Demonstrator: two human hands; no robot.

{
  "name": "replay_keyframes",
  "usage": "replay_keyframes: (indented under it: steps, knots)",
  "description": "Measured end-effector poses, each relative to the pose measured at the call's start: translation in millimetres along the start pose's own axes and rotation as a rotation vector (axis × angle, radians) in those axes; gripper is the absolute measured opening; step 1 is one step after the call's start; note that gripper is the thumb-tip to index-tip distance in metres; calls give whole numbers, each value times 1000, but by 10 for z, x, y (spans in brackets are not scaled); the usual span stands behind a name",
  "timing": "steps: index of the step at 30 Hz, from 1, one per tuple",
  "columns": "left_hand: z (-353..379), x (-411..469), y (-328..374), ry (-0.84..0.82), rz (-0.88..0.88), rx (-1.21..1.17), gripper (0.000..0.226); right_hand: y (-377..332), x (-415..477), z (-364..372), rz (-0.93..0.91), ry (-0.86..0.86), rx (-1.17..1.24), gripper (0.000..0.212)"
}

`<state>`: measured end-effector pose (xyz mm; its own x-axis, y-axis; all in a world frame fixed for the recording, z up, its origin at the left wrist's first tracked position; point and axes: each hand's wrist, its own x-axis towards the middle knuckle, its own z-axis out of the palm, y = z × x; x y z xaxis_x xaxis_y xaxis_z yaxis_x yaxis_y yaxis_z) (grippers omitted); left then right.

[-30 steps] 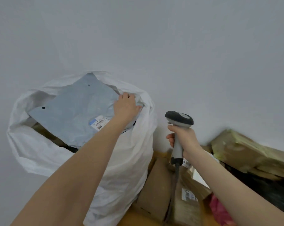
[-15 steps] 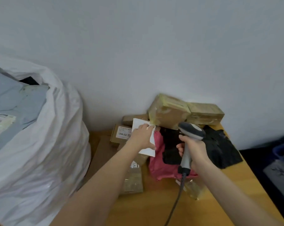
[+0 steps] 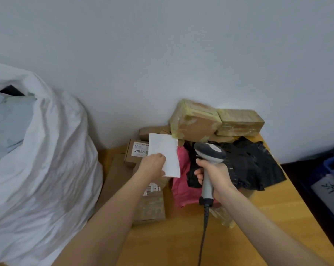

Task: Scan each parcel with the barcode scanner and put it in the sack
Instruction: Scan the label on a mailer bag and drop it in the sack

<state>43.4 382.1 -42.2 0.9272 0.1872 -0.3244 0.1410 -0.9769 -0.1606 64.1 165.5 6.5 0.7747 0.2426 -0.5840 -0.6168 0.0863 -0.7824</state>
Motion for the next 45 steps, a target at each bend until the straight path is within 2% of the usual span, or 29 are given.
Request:
replay_keyframes:
  steps: [2,4,8,11,14,16,18,20,21,23,24,28,30,33,36,38,42,45]
  knots:
    - [30,-75,-4,-66,-46,3,76,-13,-50,74,-7,-14,5,13]
    - [103,-154,93,-83,-96,68,83,4,-90,144,-7,-23,0,13]
    - [241,-211,189,101,-84,147,45,79,-127,233,8,-13,13,13]
    - [239,-232,79,118,-11,152,34,122,-157,264,16,-13,31,12]
    - [72,-303,-38,126,-48,1,26,134,-197,281,13,-20,55,11]
    - [-110,-404,-146,318,-148,-229,13,111,-244,294,-7,-32,79,10]
    - [-325,-519,-311,561,-291,-528,15,60,-297,315,-37,-45,112,10]
    - [-543,-644,-510,668,-424,-932,18,-1,-351,359,-67,-47,147,8]
    - [-622,-701,-597,647,-469,-1214,20,-31,-377,392,-80,-42,166,10]
    - [-705,-846,-696,467,-498,-1784,20,-86,-420,478,-112,-31,194,13]
    - [-718,-931,-709,372,-484,-1964,19,-108,-442,528,-130,-27,202,14]
    - [-648,-1157,-670,170,-293,-2283,31,-137,-486,742,-169,-25,196,21]
    - [-603,-1239,-651,101,-194,-2298,37,-125,-471,822,-178,33,163,29]
    - [-571,-1345,-674,22,-121,-2099,38,-117,-447,849,-242,114,106,36]
    - [-673,-1384,-816,153,-207,-2063,24,-130,-450,822,-305,94,-12,22]
    - [-788,-1406,-954,217,-243,-1930,20,-156,-482,817,-338,60,-90,23]
    - [-824,-1426,-1012,78,-190,-1544,33,-164,-539,862,-355,15,-137,34]
    - [-695,-1386,-861,0,-190,-1436,11,-155,-574,848,-332,19,-122,36]
